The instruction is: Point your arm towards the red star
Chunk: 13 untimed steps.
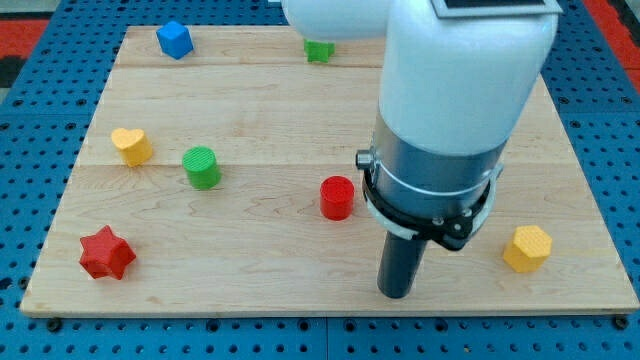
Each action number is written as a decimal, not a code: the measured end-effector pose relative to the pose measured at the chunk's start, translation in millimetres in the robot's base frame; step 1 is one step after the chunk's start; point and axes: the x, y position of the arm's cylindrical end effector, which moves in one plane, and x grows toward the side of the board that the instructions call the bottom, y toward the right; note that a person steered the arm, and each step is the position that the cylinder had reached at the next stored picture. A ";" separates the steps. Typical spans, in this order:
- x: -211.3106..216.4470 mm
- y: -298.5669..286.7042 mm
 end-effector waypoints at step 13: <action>0.0 -86.0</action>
